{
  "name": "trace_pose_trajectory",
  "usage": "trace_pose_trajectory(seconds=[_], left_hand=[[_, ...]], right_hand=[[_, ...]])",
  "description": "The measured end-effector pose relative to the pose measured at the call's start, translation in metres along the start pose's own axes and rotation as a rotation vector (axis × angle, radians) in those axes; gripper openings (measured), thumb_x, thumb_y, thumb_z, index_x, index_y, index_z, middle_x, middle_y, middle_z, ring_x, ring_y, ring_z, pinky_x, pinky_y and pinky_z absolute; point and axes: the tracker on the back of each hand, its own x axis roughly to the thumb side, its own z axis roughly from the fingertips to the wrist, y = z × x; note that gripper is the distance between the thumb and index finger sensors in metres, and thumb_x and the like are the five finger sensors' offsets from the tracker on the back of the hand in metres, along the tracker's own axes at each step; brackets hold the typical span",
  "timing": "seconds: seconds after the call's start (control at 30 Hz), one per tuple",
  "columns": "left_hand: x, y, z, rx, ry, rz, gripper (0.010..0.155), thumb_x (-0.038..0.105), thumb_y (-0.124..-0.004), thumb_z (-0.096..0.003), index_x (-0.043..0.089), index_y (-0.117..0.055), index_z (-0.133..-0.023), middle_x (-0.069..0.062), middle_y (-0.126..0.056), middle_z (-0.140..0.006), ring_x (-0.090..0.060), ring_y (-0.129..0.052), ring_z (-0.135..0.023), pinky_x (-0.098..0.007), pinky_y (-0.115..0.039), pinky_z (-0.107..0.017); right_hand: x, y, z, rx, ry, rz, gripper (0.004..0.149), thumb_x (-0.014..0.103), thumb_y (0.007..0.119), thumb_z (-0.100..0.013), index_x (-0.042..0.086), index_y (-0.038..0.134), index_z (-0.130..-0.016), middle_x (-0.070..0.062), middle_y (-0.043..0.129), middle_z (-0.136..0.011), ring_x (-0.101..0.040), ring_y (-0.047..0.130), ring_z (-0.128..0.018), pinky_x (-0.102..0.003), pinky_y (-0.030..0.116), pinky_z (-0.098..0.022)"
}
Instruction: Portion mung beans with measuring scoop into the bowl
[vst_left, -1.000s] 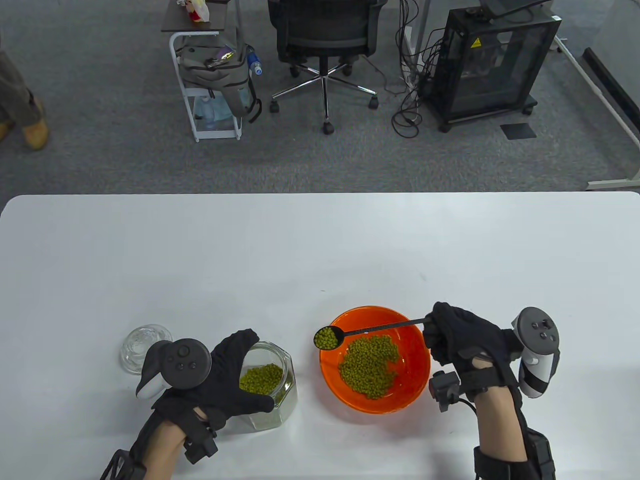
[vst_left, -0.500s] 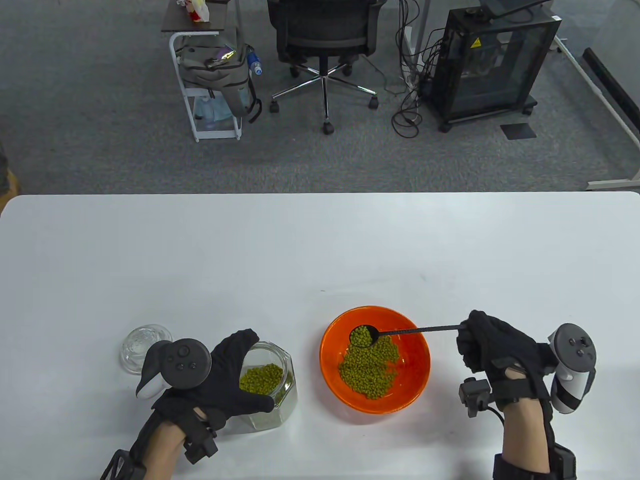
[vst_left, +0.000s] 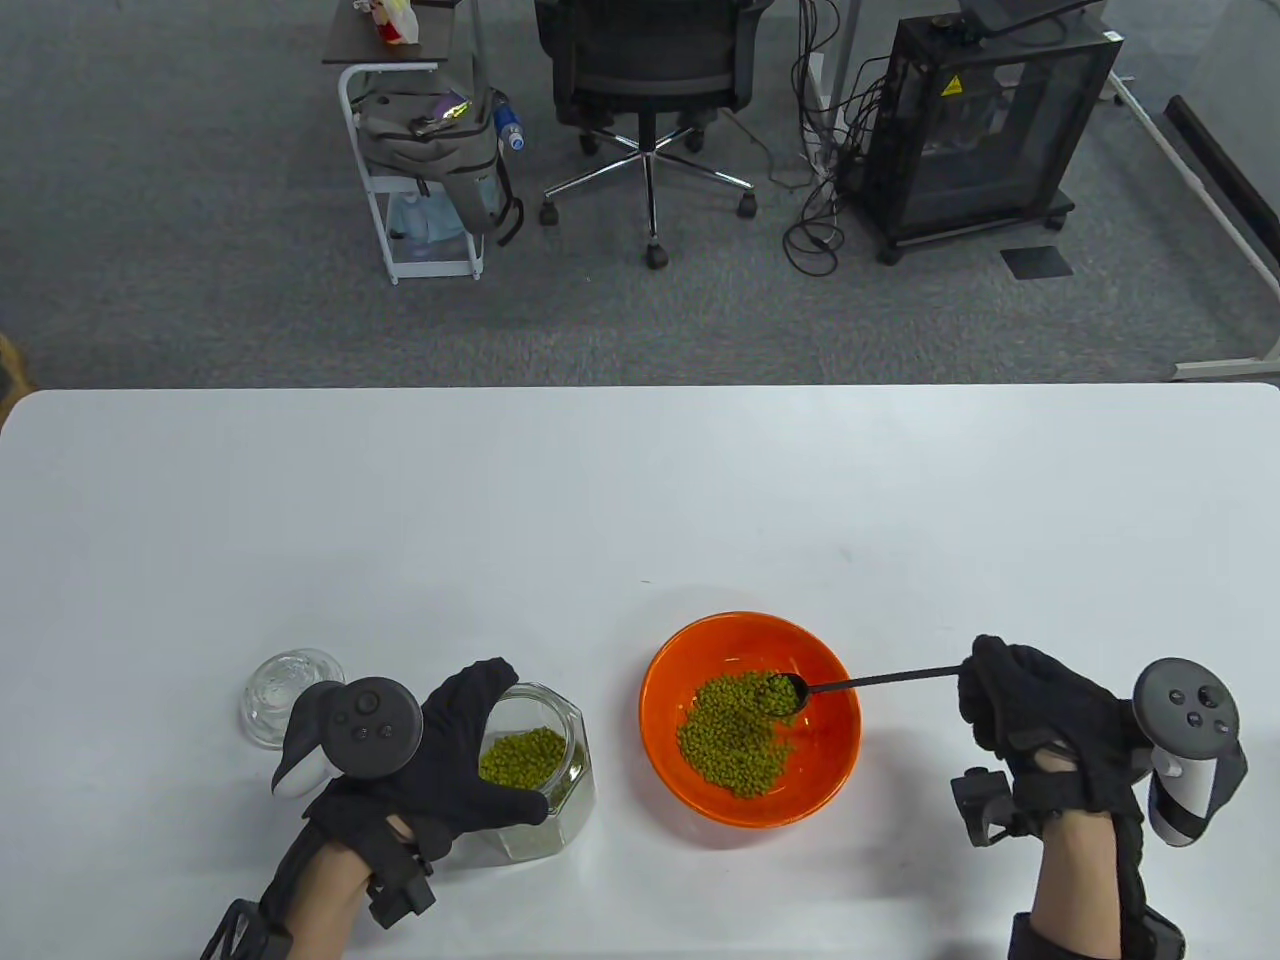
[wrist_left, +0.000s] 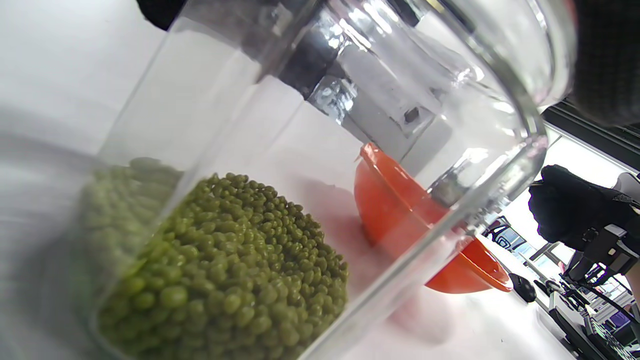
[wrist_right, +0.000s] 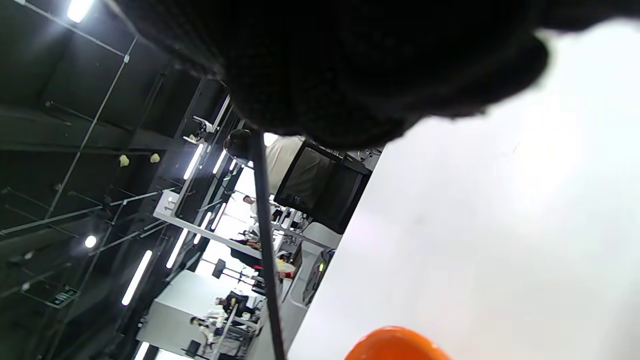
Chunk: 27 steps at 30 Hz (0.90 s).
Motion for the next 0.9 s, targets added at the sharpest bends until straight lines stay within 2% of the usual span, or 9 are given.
trace_pose_trajectory(seconds=[0.23, 0.5, 0.7, 0.8, 0.9], left_hand=[[0.000, 0.000, 0.000, -0.001, 0.000, -0.001, 0.124, 0.082, -0.088, -0.0397, 0.002, -0.023, -0.109, -0.030, -0.032, -0.115, -0.062, -0.050, -0.104, -0.068, -0.057, -0.073], [0.000, 0.000, 0.000, -0.001, 0.001, -0.002, 0.125, 0.082, -0.087, -0.0399, 0.002, -0.021, -0.110, -0.030, -0.032, -0.115, -0.062, -0.050, -0.104, -0.068, -0.057, -0.073], [0.000, 0.000, 0.000, -0.001, 0.001, -0.002, 0.125, 0.082, -0.088, -0.0398, 0.002, -0.021, -0.110, -0.030, -0.032, -0.115, -0.062, -0.050, -0.104, -0.068, -0.057, -0.073], [0.000, 0.000, 0.000, -0.001, 0.001, -0.002, 0.125, 0.082, -0.088, -0.0398, 0.002, -0.021, -0.110, -0.030, -0.032, -0.115, -0.062, -0.050, -0.104, -0.068, -0.057, -0.073], [0.000, 0.000, 0.000, -0.001, 0.001, -0.002, 0.125, 0.082, -0.088, -0.0397, 0.002, -0.021, -0.110, -0.030, -0.032, -0.115, -0.062, -0.050, -0.104, -0.068, -0.057, -0.073]], right_hand=[[0.013, 0.005, 0.007, -0.007, -0.061, 0.159, 0.043, 0.044, 0.082, -0.049, 0.006, 0.099, -0.060, -0.016, 0.102, -0.048, -0.024, 0.100, -0.022, -0.037, 0.087, -0.019], [0.034, 0.016, 0.020, -0.020, -0.190, 0.359, 0.043, 0.045, 0.083, -0.048, 0.008, 0.099, -0.062, -0.016, 0.102, -0.052, -0.026, 0.101, -0.026, -0.038, 0.087, -0.022], [0.053, 0.030, 0.034, -0.008, -0.380, 0.501, 0.042, 0.047, 0.083, -0.047, 0.011, 0.100, -0.063, -0.014, 0.102, -0.055, -0.026, 0.101, -0.030, -0.039, 0.087, -0.025], [0.066, 0.041, 0.045, 0.012, -0.566, 0.599, 0.042, 0.048, 0.083, -0.047, 0.013, 0.099, -0.064, -0.013, 0.102, -0.058, -0.026, 0.101, -0.032, -0.039, 0.086, -0.028], [0.074, 0.048, 0.054, 0.005, -0.640, 0.646, 0.042, 0.048, 0.083, -0.046, 0.014, 0.099, -0.065, -0.012, 0.102, -0.059, -0.026, 0.100, -0.034, -0.040, 0.086, -0.030]])
